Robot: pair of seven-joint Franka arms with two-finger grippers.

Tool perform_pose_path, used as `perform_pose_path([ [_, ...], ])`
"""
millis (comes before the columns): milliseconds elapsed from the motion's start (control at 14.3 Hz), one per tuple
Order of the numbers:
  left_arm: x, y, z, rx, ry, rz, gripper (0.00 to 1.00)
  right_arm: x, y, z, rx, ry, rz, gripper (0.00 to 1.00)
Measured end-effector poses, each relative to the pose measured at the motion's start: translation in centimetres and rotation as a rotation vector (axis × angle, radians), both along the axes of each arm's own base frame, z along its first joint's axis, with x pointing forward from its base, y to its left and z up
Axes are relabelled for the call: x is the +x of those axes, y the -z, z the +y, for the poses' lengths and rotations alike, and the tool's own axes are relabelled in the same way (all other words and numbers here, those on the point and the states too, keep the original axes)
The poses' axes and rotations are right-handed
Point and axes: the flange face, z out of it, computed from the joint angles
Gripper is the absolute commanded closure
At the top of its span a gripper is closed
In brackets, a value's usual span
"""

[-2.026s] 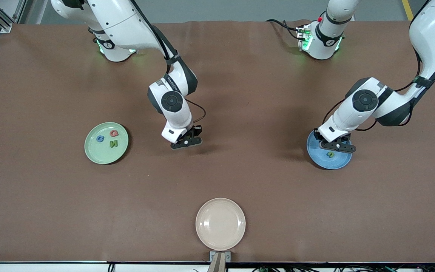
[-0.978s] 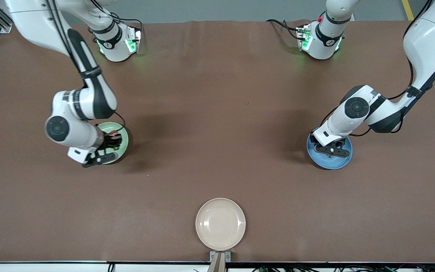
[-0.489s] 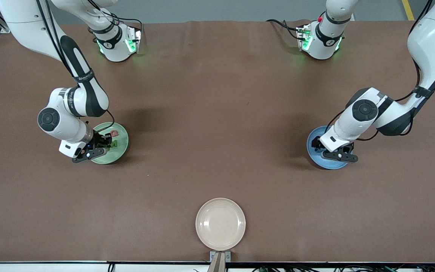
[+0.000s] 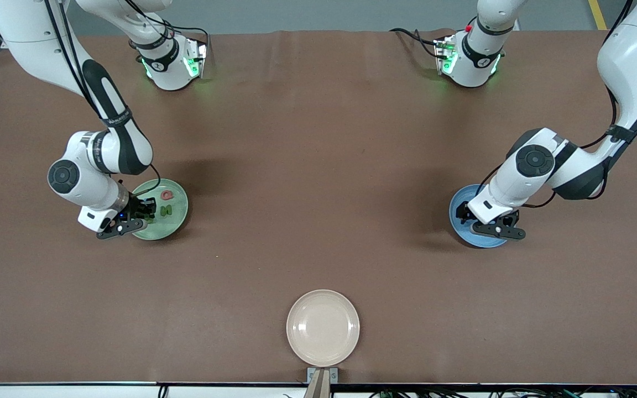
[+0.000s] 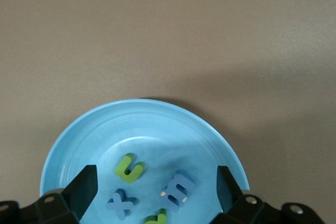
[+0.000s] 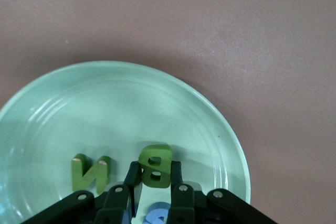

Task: Sort upper and lower case letters into plates
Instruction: 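Open both grippers over the plates to release the E and B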

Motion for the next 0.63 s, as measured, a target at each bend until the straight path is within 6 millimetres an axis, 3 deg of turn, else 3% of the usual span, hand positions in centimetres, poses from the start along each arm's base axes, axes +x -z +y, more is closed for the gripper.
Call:
perform_pose_path([
  [70, 0.2, -0.2, 0.1, 0.001, -0.006, -0.003, 0.0, -0.1, 0.2, 0.0, 0.0, 0.0, 0.004, 0.01],
  [349, 1.4, -1.3, 0.8, -0.033, -0.073, -0.001, 0.0, 0.1, 0.2, 0.1, 0.0, -0.002, 0.0, 0.0],
  [629, 2.3, -4.0, -1.5, -0.09, -0.141, 0.019, 0.0, 1.9, -2.4, 0.7, 0.009, 0.023, 0.044, 0.0],
])
